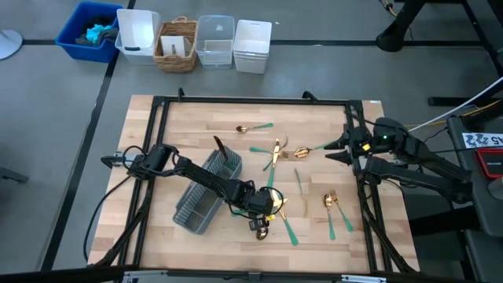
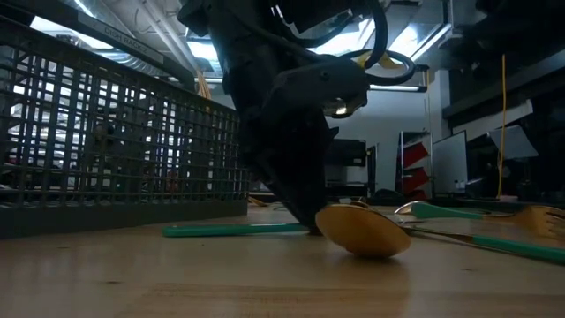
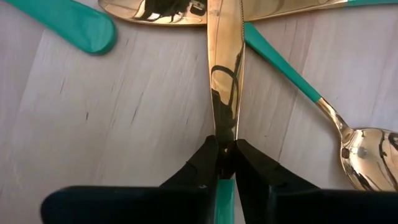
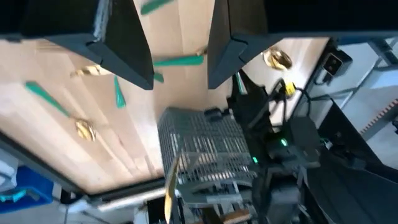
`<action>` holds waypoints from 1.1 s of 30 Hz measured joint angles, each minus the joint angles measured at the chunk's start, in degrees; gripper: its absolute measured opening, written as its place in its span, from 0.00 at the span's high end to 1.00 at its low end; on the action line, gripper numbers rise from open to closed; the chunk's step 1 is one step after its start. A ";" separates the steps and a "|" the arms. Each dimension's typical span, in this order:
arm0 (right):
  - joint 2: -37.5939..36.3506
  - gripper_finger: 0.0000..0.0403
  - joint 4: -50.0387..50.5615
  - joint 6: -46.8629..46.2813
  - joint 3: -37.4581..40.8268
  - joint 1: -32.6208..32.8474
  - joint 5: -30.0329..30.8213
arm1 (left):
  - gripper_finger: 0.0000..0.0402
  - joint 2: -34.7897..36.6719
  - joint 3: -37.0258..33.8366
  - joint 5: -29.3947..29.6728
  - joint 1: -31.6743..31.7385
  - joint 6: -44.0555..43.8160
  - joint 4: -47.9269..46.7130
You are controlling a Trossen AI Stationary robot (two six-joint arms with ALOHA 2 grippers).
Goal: Sort silverware
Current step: Put the green knife into the silverware basket
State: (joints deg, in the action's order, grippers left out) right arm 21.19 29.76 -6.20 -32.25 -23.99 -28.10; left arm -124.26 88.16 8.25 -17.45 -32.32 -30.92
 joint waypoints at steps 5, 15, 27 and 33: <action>-0.11 0.62 -0.15 0.00 1.27 0.02 -0.02 | 0.92 0.12 -0.02 -0.08 -0.02 -0.92 0.01; -0.11 0.62 0.00 0.02 1.31 0.02 -0.02 | 0.91 0.77 -0.04 -0.34 0.01 -3.89 -0.02; -0.09 0.62 0.06 0.04 1.31 0.00 -0.02 | 0.90 2.54 0.02 0.70 0.59 -3.76 4.02; -0.09 0.62 0.09 0.13 1.31 0.01 -0.02 | 0.90 5.48 0.02 7.75 0.63 -3.71 4.62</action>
State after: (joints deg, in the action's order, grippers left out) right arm 21.10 29.85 -6.07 -30.94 -23.98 -28.12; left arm -118.78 88.18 16.00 -16.82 -36.03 -26.30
